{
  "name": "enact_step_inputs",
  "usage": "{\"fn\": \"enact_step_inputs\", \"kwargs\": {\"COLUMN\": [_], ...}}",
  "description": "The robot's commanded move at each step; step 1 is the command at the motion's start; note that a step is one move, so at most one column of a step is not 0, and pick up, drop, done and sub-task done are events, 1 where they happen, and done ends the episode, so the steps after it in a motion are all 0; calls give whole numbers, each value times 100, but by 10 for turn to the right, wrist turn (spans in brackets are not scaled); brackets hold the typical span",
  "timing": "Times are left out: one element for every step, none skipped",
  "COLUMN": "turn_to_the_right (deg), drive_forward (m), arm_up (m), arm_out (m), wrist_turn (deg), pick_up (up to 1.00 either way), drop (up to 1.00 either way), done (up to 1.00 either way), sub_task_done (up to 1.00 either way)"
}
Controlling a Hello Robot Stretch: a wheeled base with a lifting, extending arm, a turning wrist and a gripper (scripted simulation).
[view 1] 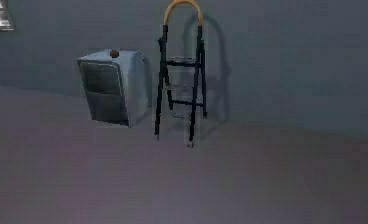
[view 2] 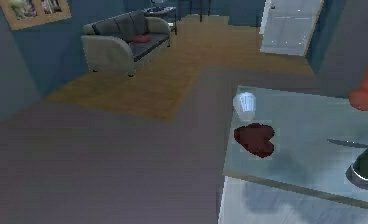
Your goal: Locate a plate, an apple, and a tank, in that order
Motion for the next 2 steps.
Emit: {"fn": "enact_step_inputs", "kwargs": {"turn_to_the_right": [270,0], "drive_forward": [0,75], "arm_up": [0,0], "arm_out": [0,0], "wrist_turn": [0,0], "pick_up": [0,0], "drop": [0,0], "done": [0,0], "sub_task_done": [0,0]}}
